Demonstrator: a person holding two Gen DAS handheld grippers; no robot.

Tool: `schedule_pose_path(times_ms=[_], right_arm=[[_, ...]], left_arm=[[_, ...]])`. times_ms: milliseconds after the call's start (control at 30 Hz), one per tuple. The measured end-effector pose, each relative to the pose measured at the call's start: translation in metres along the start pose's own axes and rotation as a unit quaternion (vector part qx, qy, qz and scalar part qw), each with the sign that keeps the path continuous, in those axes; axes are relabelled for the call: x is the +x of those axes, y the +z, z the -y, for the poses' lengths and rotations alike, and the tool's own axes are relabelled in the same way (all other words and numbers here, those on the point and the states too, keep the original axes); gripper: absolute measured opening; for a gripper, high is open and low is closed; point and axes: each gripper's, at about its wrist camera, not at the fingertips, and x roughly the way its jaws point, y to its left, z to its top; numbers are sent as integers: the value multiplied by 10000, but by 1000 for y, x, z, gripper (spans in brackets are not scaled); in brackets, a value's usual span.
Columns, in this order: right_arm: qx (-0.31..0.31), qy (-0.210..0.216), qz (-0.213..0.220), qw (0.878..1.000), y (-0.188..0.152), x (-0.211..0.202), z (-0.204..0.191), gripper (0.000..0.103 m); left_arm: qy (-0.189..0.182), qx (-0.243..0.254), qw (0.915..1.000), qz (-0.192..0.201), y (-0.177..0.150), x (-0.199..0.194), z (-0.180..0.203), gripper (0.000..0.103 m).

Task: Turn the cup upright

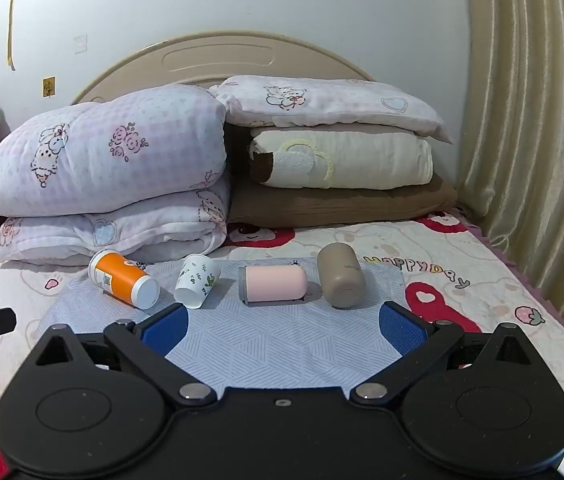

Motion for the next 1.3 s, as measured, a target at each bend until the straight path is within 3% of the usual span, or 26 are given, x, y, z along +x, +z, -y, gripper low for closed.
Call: schedule_pose_path(times_ms=[300,833,1300], right_arm=[[-18,-12,-12,10000,0,0,0,103],[-1,-117,-67,9999,-1,3,5,103],[-1,-110,-82,9999,-1,2,6,103]], left_arm=[[-35,-5,9998,208,1,-2,-3,103],[-152,-177,9997,69,-2,0,-7,103],[-201,-251,9992,233,-5,-3,-10,103]])
